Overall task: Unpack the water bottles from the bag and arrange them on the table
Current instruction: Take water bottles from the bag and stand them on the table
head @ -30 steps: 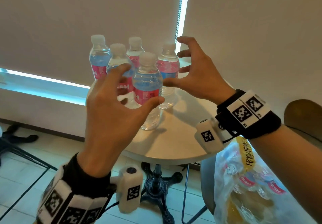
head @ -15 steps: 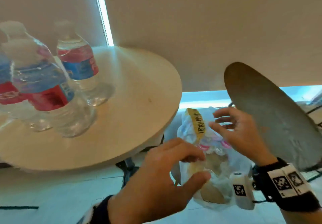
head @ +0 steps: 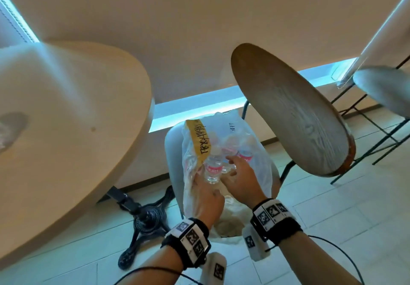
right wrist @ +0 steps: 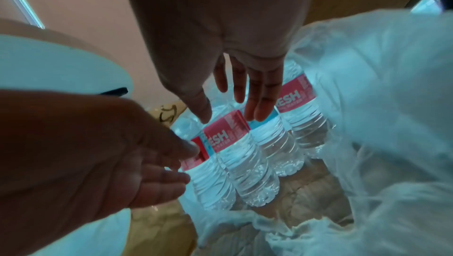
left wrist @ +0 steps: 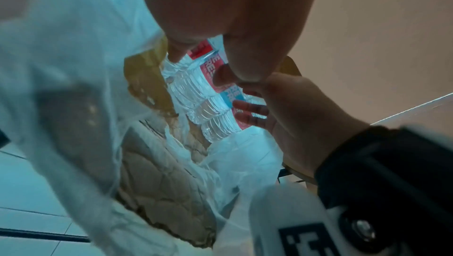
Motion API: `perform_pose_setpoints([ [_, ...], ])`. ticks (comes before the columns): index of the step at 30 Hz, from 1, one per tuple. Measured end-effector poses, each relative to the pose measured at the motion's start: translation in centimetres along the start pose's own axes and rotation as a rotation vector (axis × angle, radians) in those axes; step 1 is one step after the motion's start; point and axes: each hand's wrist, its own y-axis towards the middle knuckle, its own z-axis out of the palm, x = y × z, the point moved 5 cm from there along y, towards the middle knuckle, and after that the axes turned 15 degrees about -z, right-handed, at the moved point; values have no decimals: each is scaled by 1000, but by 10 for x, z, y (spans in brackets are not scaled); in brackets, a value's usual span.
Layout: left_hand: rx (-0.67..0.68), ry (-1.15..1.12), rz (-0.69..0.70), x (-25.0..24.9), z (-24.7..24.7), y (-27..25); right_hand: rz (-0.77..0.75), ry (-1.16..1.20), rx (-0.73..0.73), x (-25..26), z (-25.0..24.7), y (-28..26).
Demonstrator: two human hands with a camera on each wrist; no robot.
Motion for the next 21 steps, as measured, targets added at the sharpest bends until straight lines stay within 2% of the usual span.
perform_pose_setpoints([
  [3,-65,-72,-71,-5,10,11,-34,-5,-2,-1,11,11],
  [6,-114,-85,-141,-8,17,21,1,-56,16,-5,17,20],
  [8,-137,-176,-195,-10,14,23,7,-75,0,-5,19,24],
  [10,-154,-221,-203,-14,9,25,8,-73,-11,-6,21,27],
  [13,-191,-153,-217,-11,6,36,5,-51,-48,-10,22,29],
  [18,-145,-161,-221,-2,14,45,-43,37,-136,-14,22,27],
  [21,-111,-220,-165,-3,14,41,-69,129,-197,-23,22,19],
])
